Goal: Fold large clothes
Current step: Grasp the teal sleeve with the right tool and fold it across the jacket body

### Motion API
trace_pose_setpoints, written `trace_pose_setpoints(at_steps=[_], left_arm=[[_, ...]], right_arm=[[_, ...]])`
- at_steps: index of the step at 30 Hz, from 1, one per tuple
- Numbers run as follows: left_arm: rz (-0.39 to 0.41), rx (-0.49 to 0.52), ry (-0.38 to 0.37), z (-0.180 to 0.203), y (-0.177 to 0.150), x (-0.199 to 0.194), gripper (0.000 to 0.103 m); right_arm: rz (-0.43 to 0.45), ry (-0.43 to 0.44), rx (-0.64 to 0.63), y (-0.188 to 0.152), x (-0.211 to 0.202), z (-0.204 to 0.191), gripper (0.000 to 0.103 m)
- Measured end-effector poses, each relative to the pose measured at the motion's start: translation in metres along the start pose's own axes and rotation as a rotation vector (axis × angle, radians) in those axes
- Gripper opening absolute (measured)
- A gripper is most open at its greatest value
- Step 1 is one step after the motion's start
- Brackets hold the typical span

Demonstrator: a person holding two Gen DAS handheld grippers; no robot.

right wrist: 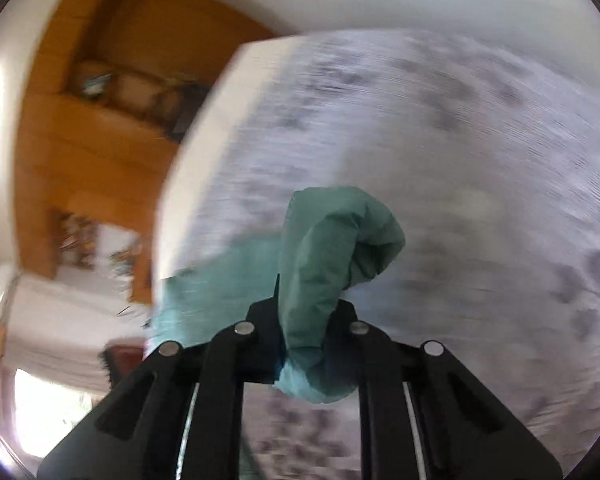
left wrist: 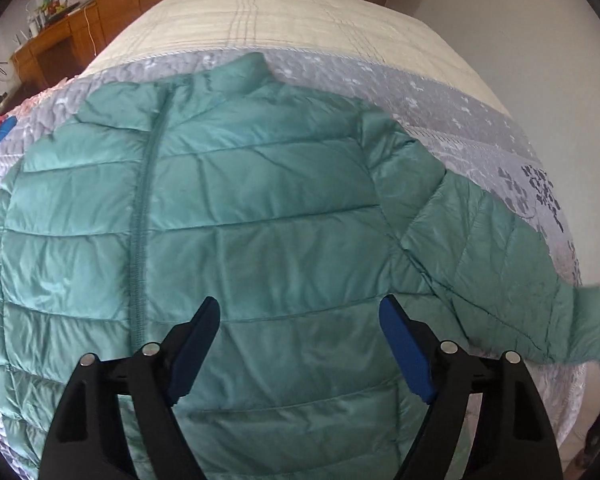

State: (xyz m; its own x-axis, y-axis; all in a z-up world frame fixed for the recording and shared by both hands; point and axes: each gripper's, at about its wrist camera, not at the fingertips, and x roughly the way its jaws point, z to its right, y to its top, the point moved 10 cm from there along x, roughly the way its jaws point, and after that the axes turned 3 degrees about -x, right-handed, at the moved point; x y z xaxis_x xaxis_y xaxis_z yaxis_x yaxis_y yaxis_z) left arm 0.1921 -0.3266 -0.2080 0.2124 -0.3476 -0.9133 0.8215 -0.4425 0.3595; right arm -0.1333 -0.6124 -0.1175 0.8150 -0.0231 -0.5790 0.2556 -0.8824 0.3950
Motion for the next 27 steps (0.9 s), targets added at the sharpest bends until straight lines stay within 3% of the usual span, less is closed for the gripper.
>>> trace_pose_setpoints(at_steps=[4,7,10,13,18,23,25,27], left_arm=[[0.005,-0.002,-0.003,-0.015,0.0,-0.006,0.079],[-0.007,-0.019,-0.002,-0.028,0.0,-0.006,0.072],[-0.01,-0.043,-0.007,-0.038,0.001,-0.006,0.072],[-0.006,-0.052,-0.009,-0.044,0.001,-0.009,0.072],[-0.007,-0.07,-0.018,-0.053,0.002,-0.012,0.073],[-0.016,-0.081,-0.035,-0.055,0.001,-0.012,0.073],[-0.026,-0.086,-0.065,-0.051,0.0,-0.012,0.073],[-0.033,-0.085,-0.094,-0.045,-0.001,-0.012,0.074]], right_arm=[[-0.066,0.017,-0.141,-0.008,0.038,-0.067,0.013],[-0.127,-0.045,-0.263,-0.025,0.081,-0.105,0.013],[-0.2,-0.058,-0.323,-0.05,0.122,-0.133,0.012],[-0.251,-0.118,-0.394,-0.07,0.158,-0.148,0.012],[-0.351,-0.128,-0.423,-0.098,0.21,-0.16,0.013],[-0.429,-0.059,-0.444,-0.118,0.225,-0.177,0.02],[-0.461,0.041,-0.477,-0.127,0.221,-0.191,0.024],[-0.485,0.187,-0.472,-0.132,0.202,-0.206,0.037]])
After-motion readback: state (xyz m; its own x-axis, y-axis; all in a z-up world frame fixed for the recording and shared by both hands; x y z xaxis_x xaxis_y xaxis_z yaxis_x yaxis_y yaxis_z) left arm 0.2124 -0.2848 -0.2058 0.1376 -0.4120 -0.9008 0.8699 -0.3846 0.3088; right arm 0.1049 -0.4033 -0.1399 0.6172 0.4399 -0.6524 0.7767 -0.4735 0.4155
